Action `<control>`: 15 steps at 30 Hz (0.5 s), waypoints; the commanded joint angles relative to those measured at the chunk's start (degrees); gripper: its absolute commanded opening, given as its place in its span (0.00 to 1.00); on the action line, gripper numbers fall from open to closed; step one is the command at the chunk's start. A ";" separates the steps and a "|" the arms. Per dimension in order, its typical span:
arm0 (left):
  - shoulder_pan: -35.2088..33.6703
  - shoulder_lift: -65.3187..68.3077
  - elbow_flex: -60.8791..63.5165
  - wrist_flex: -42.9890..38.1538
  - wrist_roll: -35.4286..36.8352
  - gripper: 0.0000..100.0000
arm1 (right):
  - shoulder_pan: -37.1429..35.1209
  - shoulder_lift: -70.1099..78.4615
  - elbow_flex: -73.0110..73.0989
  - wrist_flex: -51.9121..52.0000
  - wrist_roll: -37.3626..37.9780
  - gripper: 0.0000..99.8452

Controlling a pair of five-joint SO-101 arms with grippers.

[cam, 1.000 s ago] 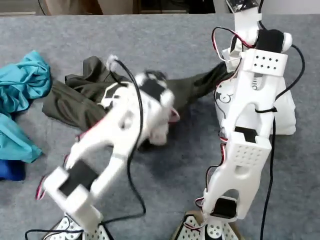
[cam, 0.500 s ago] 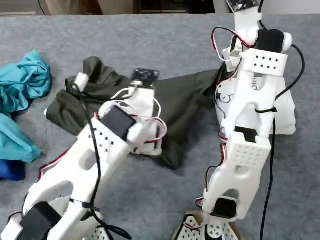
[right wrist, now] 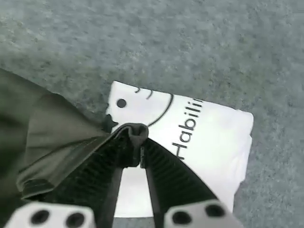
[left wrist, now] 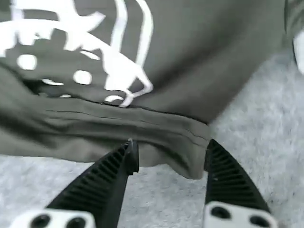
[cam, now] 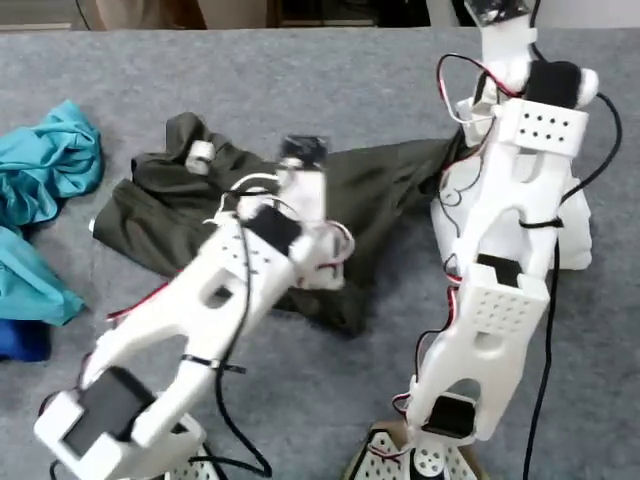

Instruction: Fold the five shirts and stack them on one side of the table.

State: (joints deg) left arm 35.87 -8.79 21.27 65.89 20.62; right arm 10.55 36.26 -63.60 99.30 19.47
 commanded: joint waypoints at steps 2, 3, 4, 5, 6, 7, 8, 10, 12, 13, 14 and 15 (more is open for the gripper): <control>4.84 2.42 -0.35 -2.55 0.53 0.22 | 2.86 -3.21 -0.13 -1.05 0.53 0.00; 5.36 2.86 -0.62 -2.99 0.53 0.22 | 2.95 -3.21 -0.13 -1.05 0.53 0.00; 5.45 3.03 -0.88 -3.60 0.53 0.22 | 2.95 -3.21 -0.13 -0.97 0.53 0.00; 5.63 3.38 -0.88 -4.84 0.53 0.23 | 2.95 -3.21 -0.13 -0.97 0.53 0.00; 5.71 3.91 -0.53 -6.51 0.53 0.23 | 2.95 -3.21 -0.13 -0.97 0.53 0.00; 5.54 4.70 -0.44 -8.09 0.53 0.23 | 2.86 -3.21 -0.13 -0.97 0.53 0.00; 5.45 5.76 -0.44 -9.49 0.53 0.23 | 2.68 -3.21 -0.13 -0.97 0.53 0.00; 5.36 8.84 -0.88 -11.69 0.35 0.23 | 2.42 -3.21 -0.13 -0.97 0.53 0.00; 5.45 12.53 -1.85 -13.27 0.26 0.23 | 2.42 -3.21 -0.13 -0.97 0.53 0.00; 5.45 14.46 -2.99 -13.36 0.44 0.23 | 2.42 -3.21 -0.13 -0.97 0.53 0.00; 5.45 16.40 -4.31 -13.27 0.53 0.23 | 2.42 -3.21 -0.13 -0.88 0.53 0.00; 5.45 18.42 -5.89 -13.19 0.53 0.23 | 2.42 -3.21 -0.13 -0.88 0.53 0.00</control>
State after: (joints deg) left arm 40.88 6.59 20.22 53.58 20.62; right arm 12.31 36.26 -63.60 99.30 19.65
